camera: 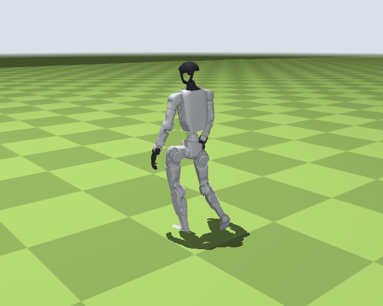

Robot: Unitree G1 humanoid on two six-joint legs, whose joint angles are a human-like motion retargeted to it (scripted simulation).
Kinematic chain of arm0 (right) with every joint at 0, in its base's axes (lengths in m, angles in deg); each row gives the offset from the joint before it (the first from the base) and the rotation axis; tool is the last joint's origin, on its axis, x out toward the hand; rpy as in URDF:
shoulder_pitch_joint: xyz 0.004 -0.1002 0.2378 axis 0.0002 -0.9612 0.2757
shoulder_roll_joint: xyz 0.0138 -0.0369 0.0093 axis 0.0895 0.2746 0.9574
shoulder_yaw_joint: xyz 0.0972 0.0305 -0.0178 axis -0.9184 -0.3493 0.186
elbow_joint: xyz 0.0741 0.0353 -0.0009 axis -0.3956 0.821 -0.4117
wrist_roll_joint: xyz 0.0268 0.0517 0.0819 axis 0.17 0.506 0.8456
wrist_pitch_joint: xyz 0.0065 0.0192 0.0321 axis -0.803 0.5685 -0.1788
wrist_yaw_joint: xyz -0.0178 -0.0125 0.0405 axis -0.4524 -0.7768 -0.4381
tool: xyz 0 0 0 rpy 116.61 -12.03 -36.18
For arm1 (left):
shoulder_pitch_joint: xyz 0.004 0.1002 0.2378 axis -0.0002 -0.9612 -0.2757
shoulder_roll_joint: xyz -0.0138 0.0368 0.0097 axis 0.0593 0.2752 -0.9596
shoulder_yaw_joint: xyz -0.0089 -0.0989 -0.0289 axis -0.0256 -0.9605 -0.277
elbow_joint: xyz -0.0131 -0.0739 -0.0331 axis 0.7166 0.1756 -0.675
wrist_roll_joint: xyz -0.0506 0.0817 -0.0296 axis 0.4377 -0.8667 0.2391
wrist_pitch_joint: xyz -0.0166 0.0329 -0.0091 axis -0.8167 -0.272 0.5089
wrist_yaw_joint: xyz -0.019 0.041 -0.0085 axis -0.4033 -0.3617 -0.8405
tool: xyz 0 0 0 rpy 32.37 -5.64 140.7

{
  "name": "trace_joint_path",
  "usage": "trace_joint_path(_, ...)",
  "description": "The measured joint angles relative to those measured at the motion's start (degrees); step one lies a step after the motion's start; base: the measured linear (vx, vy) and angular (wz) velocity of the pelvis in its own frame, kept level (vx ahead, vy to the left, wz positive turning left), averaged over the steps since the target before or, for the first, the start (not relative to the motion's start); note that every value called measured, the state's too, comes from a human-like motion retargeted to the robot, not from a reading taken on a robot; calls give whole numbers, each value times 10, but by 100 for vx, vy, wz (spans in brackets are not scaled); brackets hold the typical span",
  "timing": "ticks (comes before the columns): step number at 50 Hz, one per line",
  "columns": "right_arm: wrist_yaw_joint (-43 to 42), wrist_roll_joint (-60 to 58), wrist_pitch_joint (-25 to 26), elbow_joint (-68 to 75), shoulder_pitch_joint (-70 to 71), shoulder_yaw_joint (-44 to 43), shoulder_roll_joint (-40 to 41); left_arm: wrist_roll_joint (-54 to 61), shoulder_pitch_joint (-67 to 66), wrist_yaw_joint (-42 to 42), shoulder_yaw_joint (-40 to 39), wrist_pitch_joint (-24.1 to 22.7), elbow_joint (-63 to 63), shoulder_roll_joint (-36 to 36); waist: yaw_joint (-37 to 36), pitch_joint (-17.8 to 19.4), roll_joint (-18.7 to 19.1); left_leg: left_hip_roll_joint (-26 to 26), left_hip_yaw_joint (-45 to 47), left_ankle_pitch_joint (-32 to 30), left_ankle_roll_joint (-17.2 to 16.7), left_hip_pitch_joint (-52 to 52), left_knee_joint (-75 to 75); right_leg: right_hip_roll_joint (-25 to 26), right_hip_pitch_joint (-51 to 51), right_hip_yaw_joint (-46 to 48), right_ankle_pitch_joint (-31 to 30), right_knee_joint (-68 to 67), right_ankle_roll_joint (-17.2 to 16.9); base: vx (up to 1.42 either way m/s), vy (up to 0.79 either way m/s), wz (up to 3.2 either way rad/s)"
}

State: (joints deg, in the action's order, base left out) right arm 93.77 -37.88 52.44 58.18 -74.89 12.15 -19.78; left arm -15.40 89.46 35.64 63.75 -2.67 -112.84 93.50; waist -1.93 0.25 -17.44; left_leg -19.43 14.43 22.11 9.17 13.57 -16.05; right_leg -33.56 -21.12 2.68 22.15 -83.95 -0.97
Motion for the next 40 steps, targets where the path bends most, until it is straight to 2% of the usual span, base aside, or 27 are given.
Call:
trace_joint_path(2,-4,7,-2,-3,2,-5,-8,-2,25,-10,5,3,9,8,9,12,15,-14,-30,-37,1,-100,130,17,-47,-3,35,-11,11,64,16,-3)
trace_joint_path(4,-11,11,-5,-7,-9,-9,-11,-5,37,-20,12,0,18,11,27,17,16,-26,-48,-25,0,-140,145,23,-86,6,77,9,11,62,10,30)
trace_joint_path(7,-19,17,-6,-14,-17,-20,-14,-9,68,-30,16,-5,32,18,42,29,40,-11,-75,1,0,-201,171,71,-130,34,103,97,1,62,7,26)
trace_joint_path(10,-19,22,-4,-16,-24,-32,-16,-13,98,-29,22,-17,48,18,41,41,75,21,-95,29,-2,-247,182,141,-151,61,85,240,-26,59,3,28)
trace_joint_path(14,-11,23,-2,-12,-37,-38,-13,-26,114,-15,36,-32,65,13,30,31,98,46,-117,62,-8,-255,153,208,-164,62,44,438,-61,55,-3,39)
trace_joint_path(17,1,16,0,-7,-44,-38,-11,-38,107,-1,46,-35,64,3,22,22,96,47,-136,84,-11,-262,118,217,-167,47,29,461,-63,57,-8,42)
trace_joint_path(20,13,5,1,-1,-46,-39,-11,-49,86,17,48,-30,44,-8,14,14,100,61,-155,107,-20,-261,44,226,-142,43,10,437,-47,62,-11,38)
trace_joint_path(23,13,-3,-1,1,-41,-36,-12,-53,55,29,46,-19,7,-16,5,16,111,90,-158,106,-53,-233,-107,249,-100,47,17,412,-25,58,-13,30)
trace_joint_path(27,-1,-8,-8,-10,-21,-23,-16,-52,27,35,34,-9,-37,-13,-17,23,165,204,-135,60,-119,-115,-434,333,-23,89,33,447,18,48,-13,20)
trace_joint_path(30,-18,-14,-12,-22,-5,-13,-24,-54,16,25,24,-6,-42,-10,-46,26,185,281,-109,51,-118,-24,-586,372,18,104,52,463,37,48,-13,5)
trace_joint_path(31,-23,-14,-11,-22,9,-11,-26,-53,22,22,17,-5,-40,-7,-58,25,192,305,-108,65,-111,14,-607,393,48,105,36,517,41,50,-12,-6)
trace_joint_path(33,-31,-16,-11,-23,20,-5,-27,-51,20,13,7,-6,-36,-9,-82,27,200,340,-102,103,-98,72,-625,413,80,106,41,543,44,50,-10,-10)
trace_joint_path(34,-33,-16,-10,-23,28,-4,-26,-49,21,11,2,-7,-33,-8,-91,31,193,340,-95,117,-91,94,-608,411,101,102,45,560,43,52,-8,2)
trace_joint_path(37,-33,-16,-10,-20,51,-2,-21,-45,21,6,-10,-7,-25,-9,-108,42,170,325,-75,135,-85,145,-505,398,160,91,55,614,37,52,-5,5)
trace_joint_path(40,-29,-22,-12,-17,63,3,-13,-48,17,4,-15,-7,-24,-15,-110,42,150,292,-64,115,-95,173,-347,381,198,85,65,650,28,45,-1,7)
